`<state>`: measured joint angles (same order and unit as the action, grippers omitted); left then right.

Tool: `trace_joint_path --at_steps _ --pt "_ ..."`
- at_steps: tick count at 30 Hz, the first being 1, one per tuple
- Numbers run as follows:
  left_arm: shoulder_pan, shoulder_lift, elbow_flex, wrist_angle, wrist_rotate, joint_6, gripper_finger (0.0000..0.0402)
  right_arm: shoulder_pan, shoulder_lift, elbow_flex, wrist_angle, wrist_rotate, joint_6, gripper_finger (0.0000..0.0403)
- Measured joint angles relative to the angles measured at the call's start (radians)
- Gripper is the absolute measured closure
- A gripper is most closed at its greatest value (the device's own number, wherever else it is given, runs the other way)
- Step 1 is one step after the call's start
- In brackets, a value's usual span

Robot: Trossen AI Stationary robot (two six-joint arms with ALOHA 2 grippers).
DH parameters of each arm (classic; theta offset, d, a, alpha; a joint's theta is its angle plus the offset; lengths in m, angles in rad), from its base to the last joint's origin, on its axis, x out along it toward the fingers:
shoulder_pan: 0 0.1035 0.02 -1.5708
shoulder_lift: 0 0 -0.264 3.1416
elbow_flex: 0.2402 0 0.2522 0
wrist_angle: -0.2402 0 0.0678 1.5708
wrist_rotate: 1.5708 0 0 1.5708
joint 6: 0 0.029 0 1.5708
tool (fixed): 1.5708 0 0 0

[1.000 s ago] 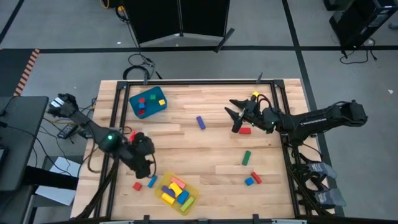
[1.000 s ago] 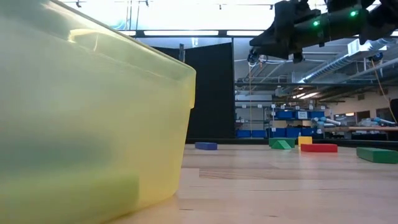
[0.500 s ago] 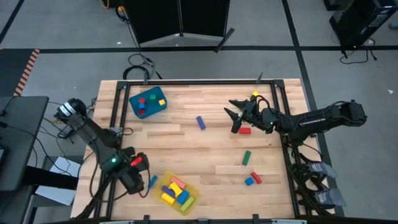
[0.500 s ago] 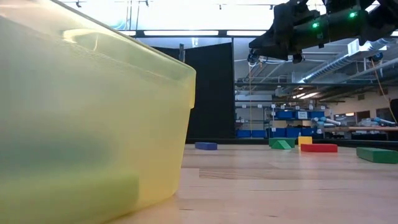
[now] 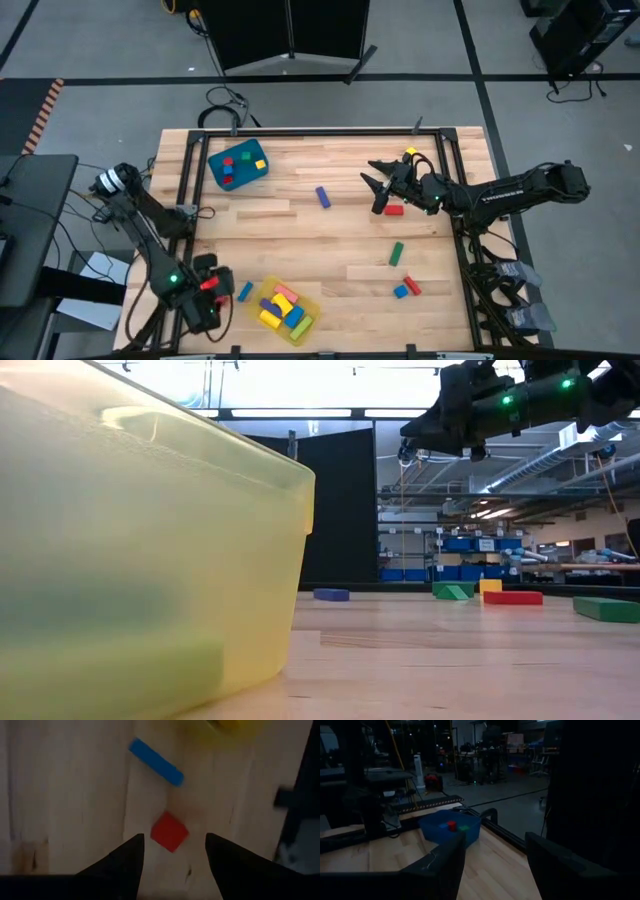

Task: Sort blocks by size
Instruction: Put the small red block into the blue bin

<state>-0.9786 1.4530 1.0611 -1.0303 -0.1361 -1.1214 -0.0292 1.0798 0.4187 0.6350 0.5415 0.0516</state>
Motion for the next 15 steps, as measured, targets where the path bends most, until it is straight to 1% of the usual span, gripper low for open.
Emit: trace_joint_path --at_steps 6,9,15 --pt "-0.030 0.073 0.000 0.002 0.026 0.142 0.0182 0.000 0.000 0.000 0.005 0.000 0.019 0.0188" --pt "-0.031 0.097 -0.001 -0.001 0.032 0.173 0.0182 0.000 0.000 0.000 0.008 0.000 0.027 0.0189" --pt "-0.031 0.136 -0.001 0.029 0.035 0.183 0.0182 0.001 0.000 0.000 0.008 0.000 0.027 0.0190"
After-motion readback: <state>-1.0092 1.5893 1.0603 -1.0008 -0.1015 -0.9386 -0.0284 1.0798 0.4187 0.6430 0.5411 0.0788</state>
